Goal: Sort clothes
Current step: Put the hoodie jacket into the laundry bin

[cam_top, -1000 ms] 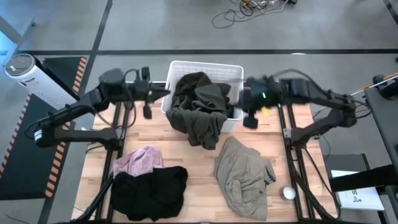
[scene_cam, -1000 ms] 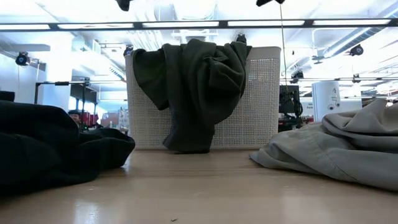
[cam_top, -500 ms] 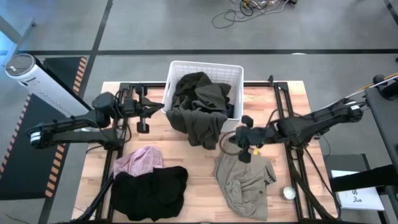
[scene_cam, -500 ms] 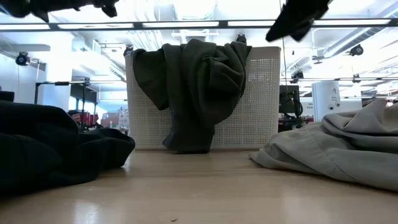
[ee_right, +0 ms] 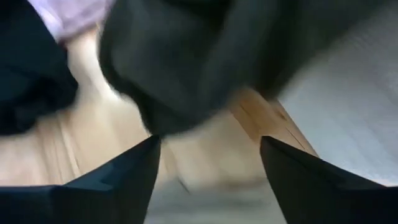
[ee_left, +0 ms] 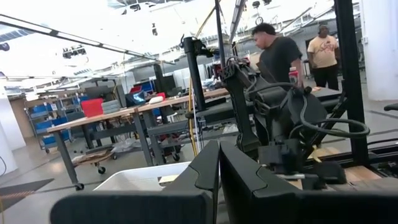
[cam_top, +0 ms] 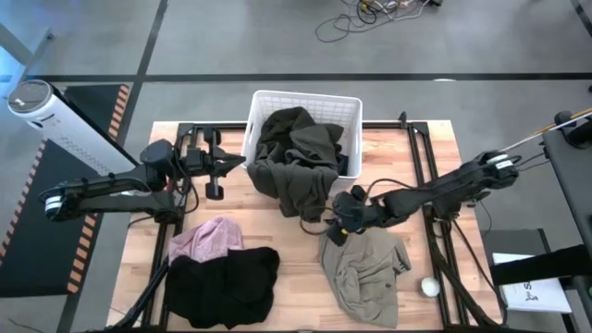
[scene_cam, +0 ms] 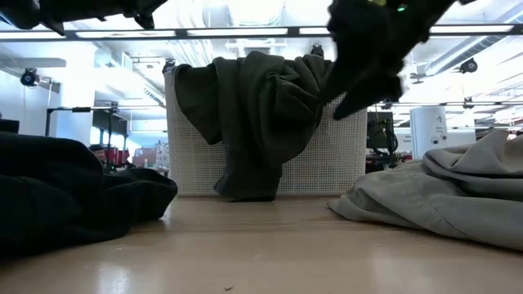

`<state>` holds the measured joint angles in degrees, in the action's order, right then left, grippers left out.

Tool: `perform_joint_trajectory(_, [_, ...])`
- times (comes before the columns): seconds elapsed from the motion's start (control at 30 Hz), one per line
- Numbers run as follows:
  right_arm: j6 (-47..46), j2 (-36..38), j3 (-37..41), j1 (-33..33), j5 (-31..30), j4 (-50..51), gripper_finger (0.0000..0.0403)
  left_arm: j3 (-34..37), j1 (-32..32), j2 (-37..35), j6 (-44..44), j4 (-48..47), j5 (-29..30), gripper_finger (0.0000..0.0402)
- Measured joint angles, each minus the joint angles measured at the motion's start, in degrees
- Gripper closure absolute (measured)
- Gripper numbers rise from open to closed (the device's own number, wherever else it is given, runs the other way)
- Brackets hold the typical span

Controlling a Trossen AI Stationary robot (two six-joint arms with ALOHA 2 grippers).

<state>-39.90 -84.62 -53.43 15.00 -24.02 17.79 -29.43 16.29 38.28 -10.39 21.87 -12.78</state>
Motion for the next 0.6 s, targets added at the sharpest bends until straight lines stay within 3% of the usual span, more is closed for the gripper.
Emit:
perform_joint_trajectory(0.17, [3.69,-3.47,-0.10,-1.80,0.53,-10.28,0.0112,0.00,0.00,0.09,-0.05,0.00,-0.11,0.0402])
perform_joint_trajectory(0.37, [4.56,-7.57,-0.80,-5.58,0.41,-13.33,0.0115,0.00,0.00,1.12,-0.53,-0.50,-0.15,0.0402])
perform_joint_trajectory(0.5, [6.67,-10.58,-2.46,-6.67,0.38,-16.39,0.0134,0.00,0.00,2.35,-0.55,-0.50,-0.17,0.0402])
perform_joint_trajectory(0.6, [10.07,-11.95,-5.82,-6.54,0.13,-16.99,0.0180,0.00,-0.02,3.14,-0.59,-0.52,-0.17,0.0402])
